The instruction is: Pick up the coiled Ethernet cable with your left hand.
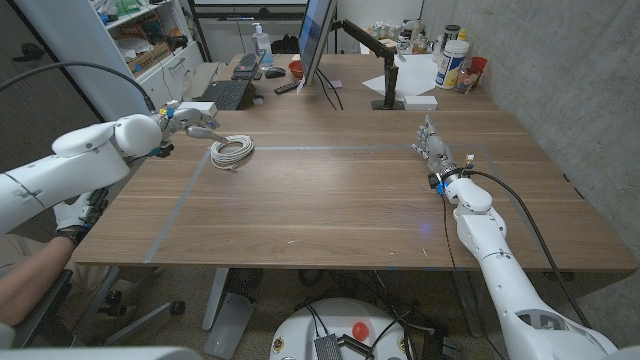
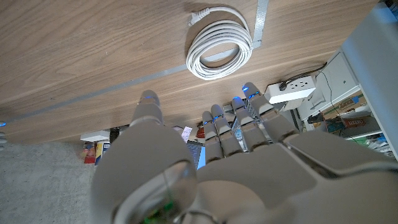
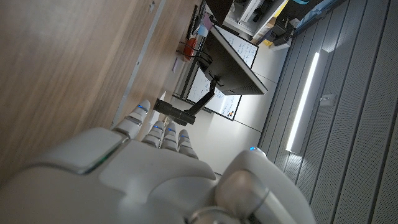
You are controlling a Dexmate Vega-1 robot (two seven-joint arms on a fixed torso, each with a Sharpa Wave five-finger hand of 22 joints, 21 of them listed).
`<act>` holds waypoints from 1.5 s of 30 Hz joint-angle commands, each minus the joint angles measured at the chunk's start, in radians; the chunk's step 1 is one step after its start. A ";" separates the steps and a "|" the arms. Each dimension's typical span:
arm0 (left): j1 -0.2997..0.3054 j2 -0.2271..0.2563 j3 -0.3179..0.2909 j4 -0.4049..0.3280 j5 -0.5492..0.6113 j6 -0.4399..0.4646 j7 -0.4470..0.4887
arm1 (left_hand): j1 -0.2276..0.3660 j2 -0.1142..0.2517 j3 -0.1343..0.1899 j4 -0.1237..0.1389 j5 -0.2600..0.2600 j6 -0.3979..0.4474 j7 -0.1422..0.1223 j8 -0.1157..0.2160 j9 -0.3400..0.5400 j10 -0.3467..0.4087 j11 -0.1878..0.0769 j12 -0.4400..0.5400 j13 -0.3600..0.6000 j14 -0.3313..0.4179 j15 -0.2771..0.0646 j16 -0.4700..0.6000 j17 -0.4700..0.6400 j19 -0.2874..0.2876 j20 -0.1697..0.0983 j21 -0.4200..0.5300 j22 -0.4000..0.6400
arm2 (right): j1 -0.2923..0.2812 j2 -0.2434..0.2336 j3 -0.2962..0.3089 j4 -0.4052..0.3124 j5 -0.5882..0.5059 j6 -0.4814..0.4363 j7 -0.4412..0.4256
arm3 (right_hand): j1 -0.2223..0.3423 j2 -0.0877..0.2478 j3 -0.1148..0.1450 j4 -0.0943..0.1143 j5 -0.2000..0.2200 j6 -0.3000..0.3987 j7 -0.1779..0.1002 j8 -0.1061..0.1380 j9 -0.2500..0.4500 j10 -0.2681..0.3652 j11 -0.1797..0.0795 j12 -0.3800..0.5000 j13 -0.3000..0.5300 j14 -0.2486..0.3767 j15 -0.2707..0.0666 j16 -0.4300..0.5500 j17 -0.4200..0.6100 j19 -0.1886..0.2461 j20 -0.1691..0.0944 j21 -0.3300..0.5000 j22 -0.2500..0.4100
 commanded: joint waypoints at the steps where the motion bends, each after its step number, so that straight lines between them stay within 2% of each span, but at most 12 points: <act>1: -0.039 -0.025 0.025 0.040 0.028 -0.023 -0.044 | 0.011 0.000 0.000 0.005 -0.001 0.014 0.003 0.007 0.005 0.010 0.003 0.006 0.004 0.012 -0.110 0.008 0.005 0.010 0.003 0.003 0.002 | 0.002 0.003 0.002 0.002 0.001 -0.007 -0.002 | 0.006 0.003 -0.007 0.004 0.000 -0.006 0.000 0.006 0.001 -0.006 0.000 0.006 0.003 -0.007 0.000 0.005 0.002 0.007 0.007 0.006 0.004; 45: -0.088 -0.071 0.061 0.118 0.069 -0.046 -0.093 | 0.010 0.002 -0.008 0.010 -0.004 0.032 0.001 0.009 0.006 0.030 0.004 0.005 0.011 0.022 -0.113 0.006 0.007 0.012 0.008 -0.001 0.002 | 0.010 0.009 0.003 0.012 -0.005 -0.013 -0.009 | 0.008 0.006 -0.010 0.003 -0.001 -0.020 -0.001 0.003 0.001 -0.020 -0.001 0.003 0.003 -0.019 -0.001 0.001 0.002 0.001 0.009 0.004 0.004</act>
